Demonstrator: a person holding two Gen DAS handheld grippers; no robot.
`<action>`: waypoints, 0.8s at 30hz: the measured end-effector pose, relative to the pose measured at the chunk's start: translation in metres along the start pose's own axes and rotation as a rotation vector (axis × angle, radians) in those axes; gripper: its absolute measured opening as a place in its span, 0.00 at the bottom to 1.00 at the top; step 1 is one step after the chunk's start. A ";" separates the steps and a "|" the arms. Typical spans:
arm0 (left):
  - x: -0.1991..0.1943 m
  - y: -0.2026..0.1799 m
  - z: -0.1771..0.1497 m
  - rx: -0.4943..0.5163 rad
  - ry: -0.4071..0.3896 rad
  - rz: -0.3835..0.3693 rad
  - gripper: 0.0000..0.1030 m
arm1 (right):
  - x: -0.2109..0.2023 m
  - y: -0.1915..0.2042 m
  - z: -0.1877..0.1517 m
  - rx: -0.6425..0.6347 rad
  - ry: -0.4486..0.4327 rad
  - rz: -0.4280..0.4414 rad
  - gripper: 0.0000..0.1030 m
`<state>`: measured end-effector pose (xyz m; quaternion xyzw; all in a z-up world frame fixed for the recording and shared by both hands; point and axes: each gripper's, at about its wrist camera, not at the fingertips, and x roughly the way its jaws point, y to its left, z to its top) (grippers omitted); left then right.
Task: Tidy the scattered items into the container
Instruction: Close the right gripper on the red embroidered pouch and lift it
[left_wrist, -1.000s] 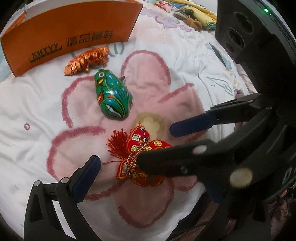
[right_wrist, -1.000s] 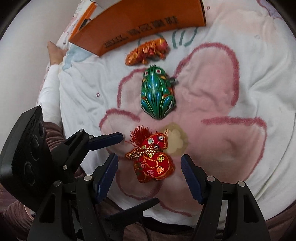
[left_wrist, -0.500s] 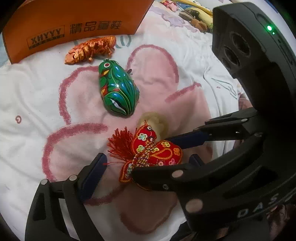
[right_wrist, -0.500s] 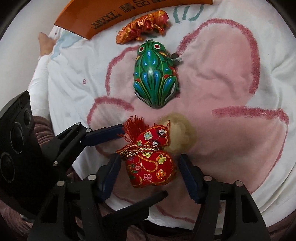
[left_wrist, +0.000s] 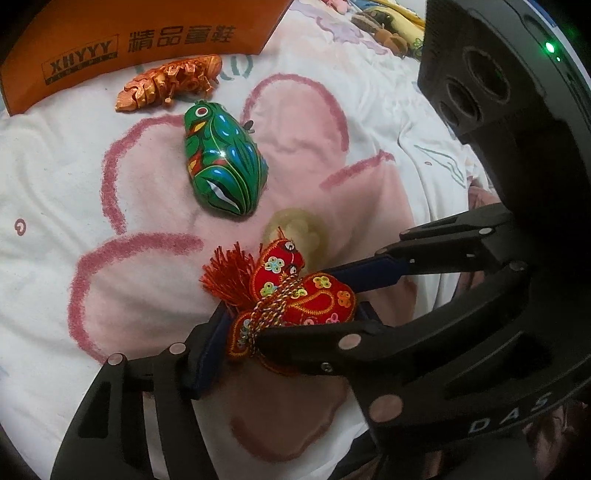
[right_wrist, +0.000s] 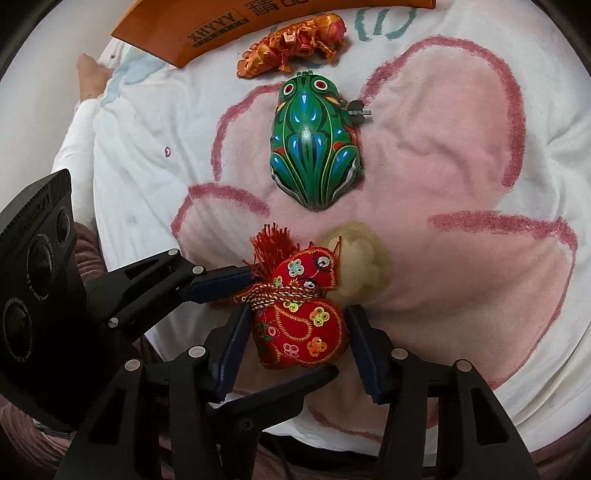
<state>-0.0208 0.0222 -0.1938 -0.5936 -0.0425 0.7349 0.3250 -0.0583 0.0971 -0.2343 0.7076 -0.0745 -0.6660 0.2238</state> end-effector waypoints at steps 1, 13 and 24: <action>-0.001 0.000 -0.001 -0.002 -0.002 -0.003 0.62 | 0.000 0.000 0.000 0.000 -0.001 0.002 0.48; -0.023 -0.007 -0.016 0.005 -0.036 -0.013 0.59 | -0.011 0.007 -0.006 -0.025 -0.029 -0.003 0.45; -0.080 -0.028 0.015 0.082 -0.185 0.018 0.59 | -0.081 0.039 -0.012 -0.121 -0.184 -0.052 0.45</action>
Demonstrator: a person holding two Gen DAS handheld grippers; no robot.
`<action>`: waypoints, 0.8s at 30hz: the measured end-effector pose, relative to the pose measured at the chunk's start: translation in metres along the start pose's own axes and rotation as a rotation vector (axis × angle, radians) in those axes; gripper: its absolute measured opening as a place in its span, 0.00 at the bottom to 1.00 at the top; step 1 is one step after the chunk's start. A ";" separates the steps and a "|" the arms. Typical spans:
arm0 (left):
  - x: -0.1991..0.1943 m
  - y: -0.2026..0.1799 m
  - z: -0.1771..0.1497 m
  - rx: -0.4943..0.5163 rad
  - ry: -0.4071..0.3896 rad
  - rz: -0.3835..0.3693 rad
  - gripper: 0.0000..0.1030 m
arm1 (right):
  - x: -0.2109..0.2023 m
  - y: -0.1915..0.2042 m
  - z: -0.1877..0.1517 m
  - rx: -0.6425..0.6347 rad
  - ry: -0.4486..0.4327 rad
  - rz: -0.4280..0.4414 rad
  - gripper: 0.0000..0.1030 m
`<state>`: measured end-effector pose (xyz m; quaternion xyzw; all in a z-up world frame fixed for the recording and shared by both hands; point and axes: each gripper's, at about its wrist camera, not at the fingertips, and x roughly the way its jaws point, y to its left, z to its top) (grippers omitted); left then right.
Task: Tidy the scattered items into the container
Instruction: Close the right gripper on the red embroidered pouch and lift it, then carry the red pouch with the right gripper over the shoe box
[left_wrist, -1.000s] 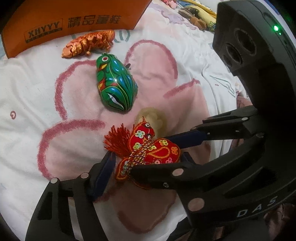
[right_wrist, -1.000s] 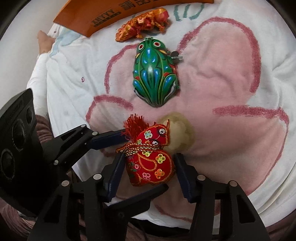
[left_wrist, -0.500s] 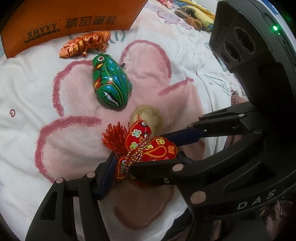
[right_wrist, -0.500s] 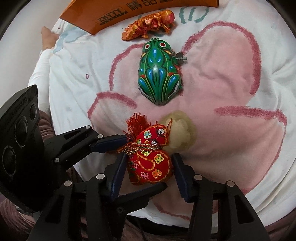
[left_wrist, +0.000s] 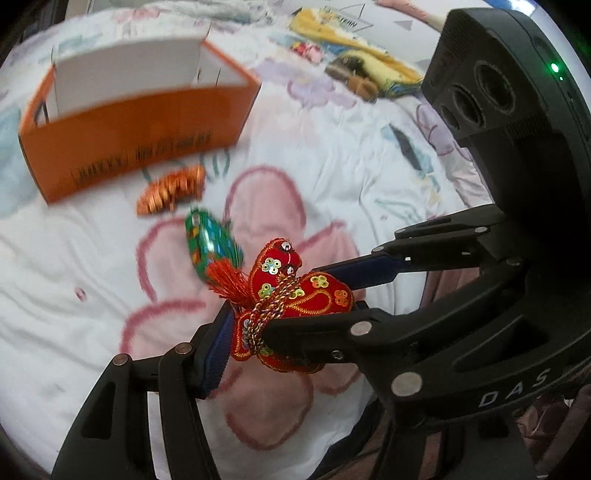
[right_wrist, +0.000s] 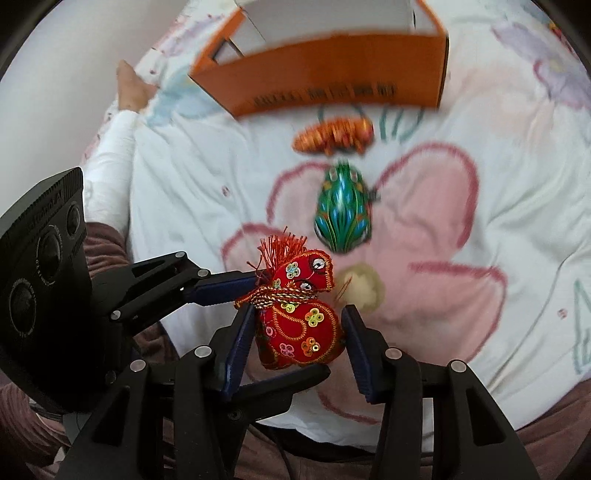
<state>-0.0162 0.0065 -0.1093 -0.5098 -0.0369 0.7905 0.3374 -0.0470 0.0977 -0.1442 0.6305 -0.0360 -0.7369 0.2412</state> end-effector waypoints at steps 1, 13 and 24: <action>-0.003 -0.004 0.005 0.011 -0.016 0.006 0.59 | -0.006 0.001 0.001 -0.005 -0.011 -0.002 0.44; -0.031 -0.012 0.048 0.088 -0.109 0.032 0.59 | -0.062 0.022 0.028 -0.091 -0.152 -0.052 0.43; -0.047 0.000 0.101 0.122 -0.160 0.061 0.59 | -0.088 0.031 0.077 -0.138 -0.227 -0.067 0.43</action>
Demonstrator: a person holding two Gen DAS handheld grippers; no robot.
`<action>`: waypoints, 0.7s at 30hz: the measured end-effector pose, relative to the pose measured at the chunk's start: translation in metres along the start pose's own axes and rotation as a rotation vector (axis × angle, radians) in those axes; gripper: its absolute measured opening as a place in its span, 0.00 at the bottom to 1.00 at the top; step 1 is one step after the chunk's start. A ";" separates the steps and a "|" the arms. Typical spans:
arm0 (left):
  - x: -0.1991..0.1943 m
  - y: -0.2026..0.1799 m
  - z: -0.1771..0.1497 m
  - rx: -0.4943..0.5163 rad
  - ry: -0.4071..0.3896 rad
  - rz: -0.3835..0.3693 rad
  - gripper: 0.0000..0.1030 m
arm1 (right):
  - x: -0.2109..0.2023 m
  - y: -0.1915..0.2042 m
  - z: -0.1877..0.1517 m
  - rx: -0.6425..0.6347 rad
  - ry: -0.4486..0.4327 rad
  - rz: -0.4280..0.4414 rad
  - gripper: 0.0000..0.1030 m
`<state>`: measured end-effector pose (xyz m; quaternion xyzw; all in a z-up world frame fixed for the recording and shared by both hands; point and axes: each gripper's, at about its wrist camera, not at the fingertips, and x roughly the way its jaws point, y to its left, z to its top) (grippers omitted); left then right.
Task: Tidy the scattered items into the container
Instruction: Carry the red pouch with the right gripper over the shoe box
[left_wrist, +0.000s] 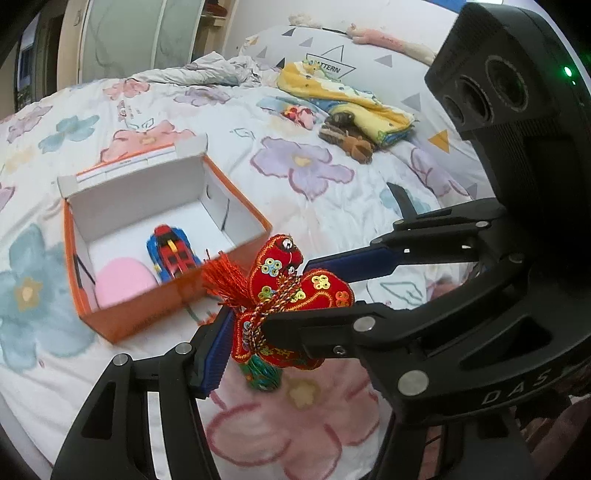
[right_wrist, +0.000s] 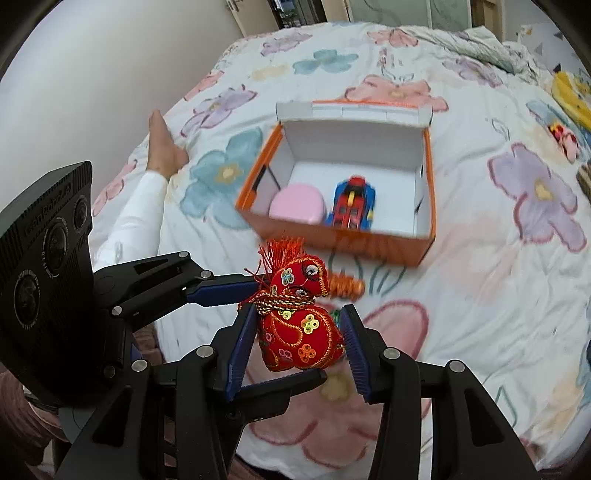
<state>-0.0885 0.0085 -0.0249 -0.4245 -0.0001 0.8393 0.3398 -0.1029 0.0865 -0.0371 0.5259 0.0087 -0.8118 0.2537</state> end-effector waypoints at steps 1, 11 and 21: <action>0.001 0.003 0.004 -0.001 -0.003 0.000 0.59 | 0.000 -0.001 0.004 -0.004 -0.003 0.000 0.43; 0.026 0.026 0.043 -0.036 -0.006 -0.016 0.59 | 0.011 -0.018 0.055 -0.039 -0.014 -0.053 0.41; 0.056 0.052 0.080 -0.070 0.015 -0.017 0.59 | 0.032 -0.049 0.101 -0.017 -0.004 -0.055 0.41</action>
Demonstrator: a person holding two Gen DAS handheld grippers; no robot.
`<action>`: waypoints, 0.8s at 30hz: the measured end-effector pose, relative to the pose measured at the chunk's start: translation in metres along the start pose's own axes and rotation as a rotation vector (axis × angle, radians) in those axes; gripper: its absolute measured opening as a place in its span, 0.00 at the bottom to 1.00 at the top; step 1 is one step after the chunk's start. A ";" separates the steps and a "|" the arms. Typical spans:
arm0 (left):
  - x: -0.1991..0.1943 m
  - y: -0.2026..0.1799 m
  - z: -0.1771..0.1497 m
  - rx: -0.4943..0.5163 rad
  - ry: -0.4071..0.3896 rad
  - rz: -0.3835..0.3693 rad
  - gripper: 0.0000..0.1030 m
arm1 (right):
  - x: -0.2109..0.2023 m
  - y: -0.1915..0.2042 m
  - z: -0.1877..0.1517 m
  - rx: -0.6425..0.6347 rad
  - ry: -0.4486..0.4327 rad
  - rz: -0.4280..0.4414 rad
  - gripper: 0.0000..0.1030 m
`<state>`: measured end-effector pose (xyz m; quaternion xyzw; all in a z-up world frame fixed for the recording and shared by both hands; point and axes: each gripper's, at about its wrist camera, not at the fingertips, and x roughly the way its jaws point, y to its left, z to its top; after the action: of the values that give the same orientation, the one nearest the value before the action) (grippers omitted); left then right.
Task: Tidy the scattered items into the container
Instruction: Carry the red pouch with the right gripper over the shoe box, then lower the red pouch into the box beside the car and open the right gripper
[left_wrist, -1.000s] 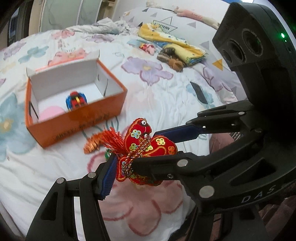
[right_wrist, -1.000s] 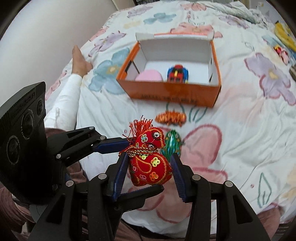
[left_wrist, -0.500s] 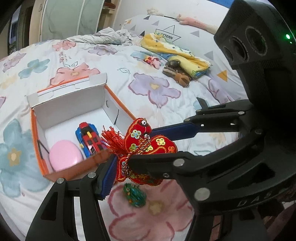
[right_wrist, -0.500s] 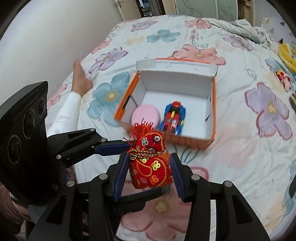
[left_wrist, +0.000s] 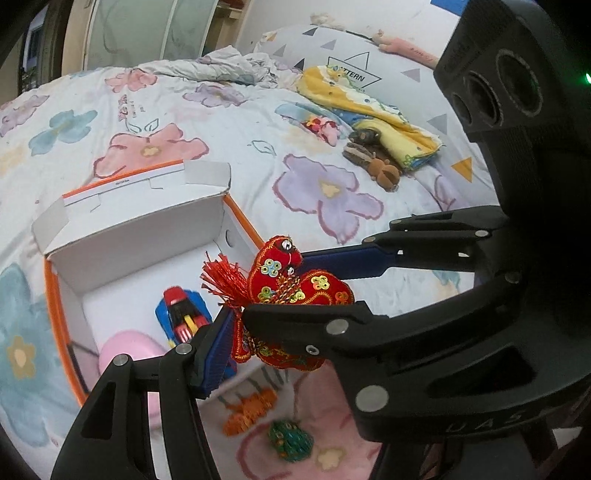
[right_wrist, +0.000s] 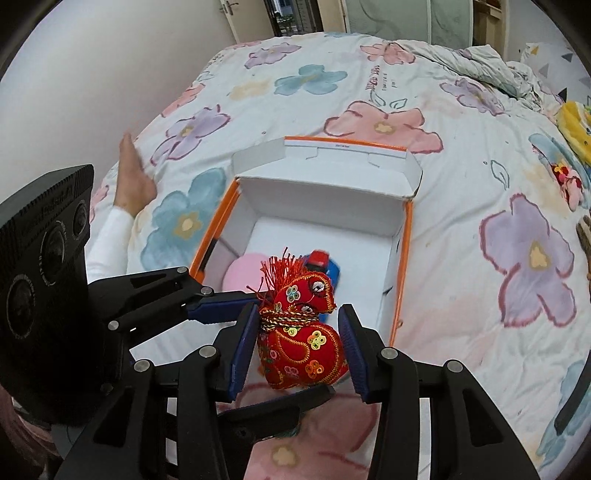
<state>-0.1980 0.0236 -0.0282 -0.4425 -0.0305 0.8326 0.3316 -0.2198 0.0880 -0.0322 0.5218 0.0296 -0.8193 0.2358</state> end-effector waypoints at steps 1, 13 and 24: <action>0.005 0.003 0.003 -0.006 0.005 -0.003 0.59 | 0.002 -0.003 0.003 0.003 0.002 0.001 0.41; 0.058 0.032 0.005 -0.115 0.074 -0.033 0.59 | 0.057 -0.041 0.020 0.058 0.094 -0.009 0.41; 0.084 0.041 -0.009 -0.127 0.142 -0.024 0.59 | 0.093 -0.049 0.012 0.056 0.173 -0.026 0.41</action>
<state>-0.2451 0.0382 -0.1075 -0.5202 -0.0652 0.7916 0.3140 -0.2825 0.0943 -0.1174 0.5963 0.0339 -0.7748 0.2072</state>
